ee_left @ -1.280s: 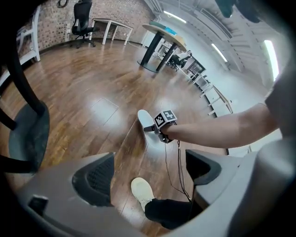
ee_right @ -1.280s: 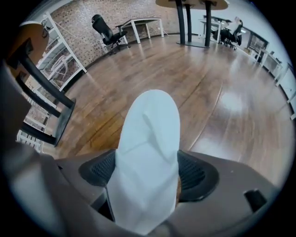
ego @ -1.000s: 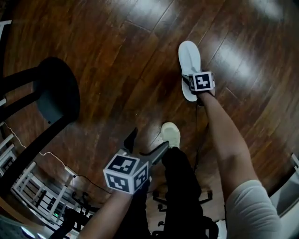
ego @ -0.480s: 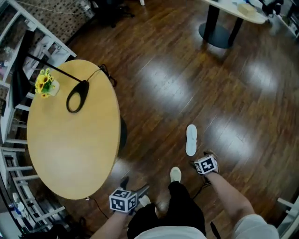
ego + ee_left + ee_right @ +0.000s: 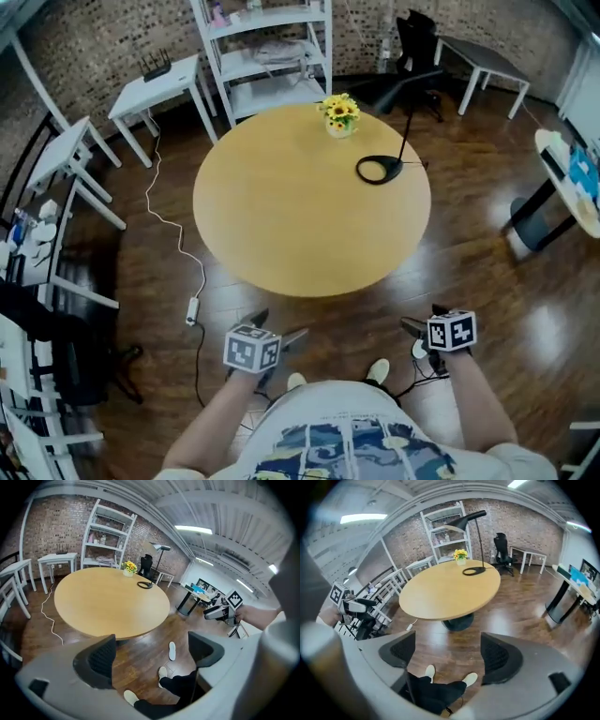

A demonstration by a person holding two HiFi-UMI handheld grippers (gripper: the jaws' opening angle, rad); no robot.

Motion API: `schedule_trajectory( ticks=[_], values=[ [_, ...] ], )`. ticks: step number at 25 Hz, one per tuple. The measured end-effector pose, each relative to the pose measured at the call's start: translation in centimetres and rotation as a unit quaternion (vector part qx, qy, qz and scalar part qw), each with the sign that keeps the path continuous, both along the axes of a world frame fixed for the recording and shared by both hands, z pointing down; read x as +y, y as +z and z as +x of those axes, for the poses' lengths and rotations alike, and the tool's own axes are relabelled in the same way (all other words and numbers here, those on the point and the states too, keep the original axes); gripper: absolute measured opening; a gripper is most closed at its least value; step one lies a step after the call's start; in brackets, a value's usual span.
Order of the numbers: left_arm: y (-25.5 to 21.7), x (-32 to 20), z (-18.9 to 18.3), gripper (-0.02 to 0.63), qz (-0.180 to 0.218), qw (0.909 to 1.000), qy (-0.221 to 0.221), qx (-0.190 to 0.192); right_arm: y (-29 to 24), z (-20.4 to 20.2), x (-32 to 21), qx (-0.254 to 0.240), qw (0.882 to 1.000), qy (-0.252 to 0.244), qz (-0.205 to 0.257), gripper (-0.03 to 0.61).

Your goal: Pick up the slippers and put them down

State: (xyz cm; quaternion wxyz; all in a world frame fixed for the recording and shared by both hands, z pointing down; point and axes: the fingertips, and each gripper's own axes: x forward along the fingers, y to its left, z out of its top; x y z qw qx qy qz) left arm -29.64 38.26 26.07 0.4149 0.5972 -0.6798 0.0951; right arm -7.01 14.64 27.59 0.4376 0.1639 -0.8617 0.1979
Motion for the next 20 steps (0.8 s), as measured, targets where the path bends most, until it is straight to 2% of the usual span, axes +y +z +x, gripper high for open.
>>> schedule_trajectory(
  ticks=[2, 5, 10, 20],
  values=[
    [0.2, 5.9, -2.5, 0.479, -0.001, 0.9999, -0.013, -0.001, -1.4, -3.3, 5.1, -0.017, 1.0, -0.013, 0.007, 0.457],
    [0.9, 10.1, -5.4, 0.48, 0.005, 0.9995, -0.031, -0.005, -2.0, -5.7, 8.7, -0.031, 0.999, -0.018, 0.01, 0.457],
    [1.2, 12.5, -5.8, 0.479, 0.015, 0.9985, -0.052, 0.011, -2.7, -5.0, 12.1, -0.008, 0.999, -0.042, 0.027, 0.456],
    [1.1, 14.0, -5.9, 0.479, 0.011, 0.9992, -0.036, 0.01, -3.5, -5.3, 14.5, -0.01, 0.998, -0.046, 0.036, 0.454]
  ],
)
